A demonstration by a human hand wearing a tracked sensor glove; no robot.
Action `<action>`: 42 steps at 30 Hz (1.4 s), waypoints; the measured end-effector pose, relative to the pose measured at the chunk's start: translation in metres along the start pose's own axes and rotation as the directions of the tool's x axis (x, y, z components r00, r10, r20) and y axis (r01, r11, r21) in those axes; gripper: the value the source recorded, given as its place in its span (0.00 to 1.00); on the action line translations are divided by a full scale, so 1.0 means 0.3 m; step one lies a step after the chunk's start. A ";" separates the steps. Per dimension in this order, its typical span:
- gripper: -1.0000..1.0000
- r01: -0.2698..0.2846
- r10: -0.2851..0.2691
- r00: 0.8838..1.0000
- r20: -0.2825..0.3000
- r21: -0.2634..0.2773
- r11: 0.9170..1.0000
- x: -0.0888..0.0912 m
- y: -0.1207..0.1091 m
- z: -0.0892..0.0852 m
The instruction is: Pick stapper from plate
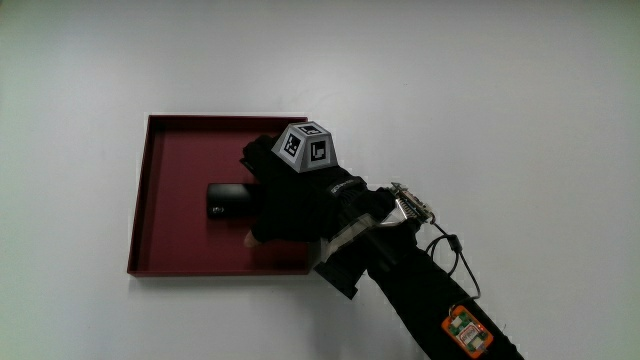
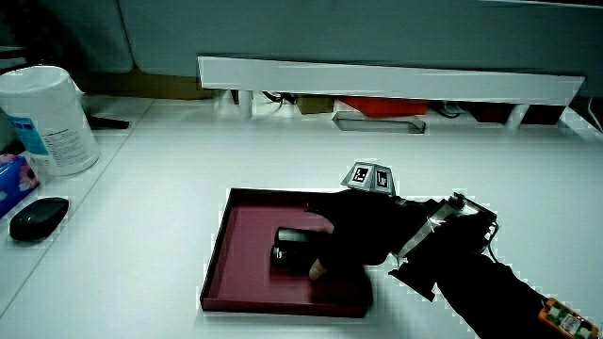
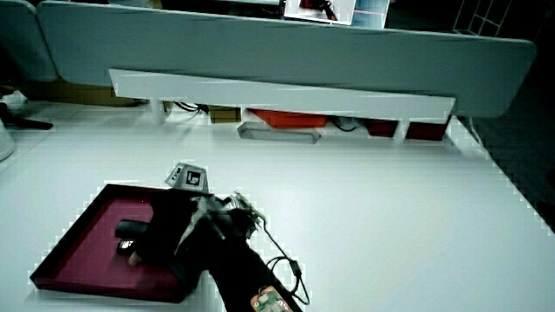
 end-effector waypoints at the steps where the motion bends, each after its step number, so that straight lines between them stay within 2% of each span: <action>1: 0.57 -0.007 0.007 1.000 -0.001 0.007 1.000 -0.001 -0.001 0.001; 3: 0.62 -0.009 0.009 1.000 -0.012 0.010 1.000 0.001 -0.001 0.000; 7: 0.71 -0.031 0.032 0.999 -0.009 0.052 0.998 -0.007 -0.004 0.002; 10: 0.79 -0.025 0.026 1.000 -0.013 0.060 0.998 -0.002 0.005 -0.005; 15: 0.90 -0.036 0.037 0.999 -0.005 0.109 0.993 0.000 0.007 -0.010; 19: 1.00 -0.022 0.023 1.000 -0.004 0.148 0.989 0.014 0.010 -0.006; 20: 1.00 -0.029 0.032 0.999 -0.022 0.134 0.991 0.023 0.020 -0.012; 23: 1.00 -0.036 0.039 0.999 -0.016 0.159 0.987 0.013 0.005 0.000; 26: 1.00 -0.053 0.058 0.998 -0.030 0.152 0.987 0.017 0.008 -0.004; 30: 1.00 -0.054 0.059 0.998 -0.026 0.172 0.984 0.015 0.000 0.004; 31: 1.00 -0.073 0.079 0.997 -0.026 0.180 0.981 0.005 -0.013 0.016; 32: 1.00 -0.067 0.073 0.997 -0.025 0.183 0.981 0.010 -0.013 0.020; 38: 1.00 -0.100 0.104 0.995 -0.007 0.234 0.967 -0.017 -0.083 0.103; 41: 1.00 -0.114 0.120 0.993 -0.013 0.233 0.966 -0.014 -0.116 0.143; 42: 1.00 -0.123 0.131 0.991 -0.014 0.251 0.960 -0.019 -0.136 0.161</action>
